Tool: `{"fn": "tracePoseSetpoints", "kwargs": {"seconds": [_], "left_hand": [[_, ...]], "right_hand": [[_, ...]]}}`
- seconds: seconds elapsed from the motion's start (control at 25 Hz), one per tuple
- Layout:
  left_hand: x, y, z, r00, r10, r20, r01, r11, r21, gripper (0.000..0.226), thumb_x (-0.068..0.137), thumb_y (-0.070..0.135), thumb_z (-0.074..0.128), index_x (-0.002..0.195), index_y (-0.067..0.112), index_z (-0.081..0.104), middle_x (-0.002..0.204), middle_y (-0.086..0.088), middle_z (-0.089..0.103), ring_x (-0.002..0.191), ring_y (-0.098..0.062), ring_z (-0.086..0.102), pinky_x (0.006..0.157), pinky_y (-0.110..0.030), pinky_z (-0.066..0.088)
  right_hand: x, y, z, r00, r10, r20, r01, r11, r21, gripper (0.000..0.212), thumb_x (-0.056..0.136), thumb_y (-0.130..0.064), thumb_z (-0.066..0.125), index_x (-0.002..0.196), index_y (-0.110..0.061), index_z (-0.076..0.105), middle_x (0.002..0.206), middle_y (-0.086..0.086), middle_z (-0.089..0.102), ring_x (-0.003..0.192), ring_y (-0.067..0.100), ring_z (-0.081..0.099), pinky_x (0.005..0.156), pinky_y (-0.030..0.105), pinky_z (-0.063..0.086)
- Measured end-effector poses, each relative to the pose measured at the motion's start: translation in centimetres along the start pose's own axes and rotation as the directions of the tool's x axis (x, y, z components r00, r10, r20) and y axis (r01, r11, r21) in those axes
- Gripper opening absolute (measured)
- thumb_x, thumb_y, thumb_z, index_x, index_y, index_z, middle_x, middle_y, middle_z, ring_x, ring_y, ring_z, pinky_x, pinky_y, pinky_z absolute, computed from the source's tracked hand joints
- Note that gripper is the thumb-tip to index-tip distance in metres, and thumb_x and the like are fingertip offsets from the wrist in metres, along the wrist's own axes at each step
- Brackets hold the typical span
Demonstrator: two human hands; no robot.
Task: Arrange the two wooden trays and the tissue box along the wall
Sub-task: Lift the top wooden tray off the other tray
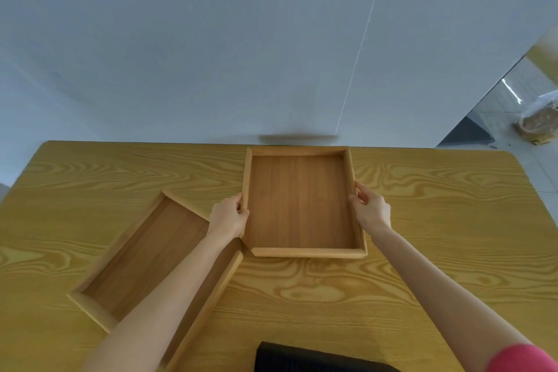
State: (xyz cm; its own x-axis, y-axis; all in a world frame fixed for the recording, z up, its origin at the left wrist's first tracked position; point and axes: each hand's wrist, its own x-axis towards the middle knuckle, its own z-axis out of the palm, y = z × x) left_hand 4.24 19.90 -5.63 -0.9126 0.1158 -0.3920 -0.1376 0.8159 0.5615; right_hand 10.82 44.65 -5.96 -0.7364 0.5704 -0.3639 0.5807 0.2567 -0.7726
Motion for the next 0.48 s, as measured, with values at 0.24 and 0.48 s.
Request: {"fn": "tracePoseSetpoints", "kwargs": {"seconds": [0.24,0.48], "left_hand": [[0.6,-1.1,-0.4,1.0,0.001,-0.024,0.003,0.99,0.14,0.043,0.09,0.011,0.049,0.131,0.0,0.04,0.122,-0.02,0.058,0.108,-0.033,0.058,0.093,-0.038,0.046],[0.8,-1.3,-0.2,1.0,-0.022,-0.014,0.023,0.993,0.112,0.048,0.09,0.011,0.051,0.134,0.0,0.036,0.126,-0.021,0.055,0.113,-0.033,0.055,0.095,-0.038,0.045]], "right_hand": [[0.3,-0.1,2.0,0.999,-0.021,0.044,0.024,0.998,-0.055,0.043,0.092,-0.013,0.051,0.134,-0.015,0.042,0.132,0.016,0.055,0.124,0.027,0.049,0.103,0.038,0.04],[0.6,0.4,2.2,0.993,-0.069,0.099,0.084,0.984,-0.155,0.048,0.092,-0.012,0.049,0.138,-0.013,0.036,0.134,0.017,0.052,0.125,0.03,0.047,0.102,0.039,0.039]]}}
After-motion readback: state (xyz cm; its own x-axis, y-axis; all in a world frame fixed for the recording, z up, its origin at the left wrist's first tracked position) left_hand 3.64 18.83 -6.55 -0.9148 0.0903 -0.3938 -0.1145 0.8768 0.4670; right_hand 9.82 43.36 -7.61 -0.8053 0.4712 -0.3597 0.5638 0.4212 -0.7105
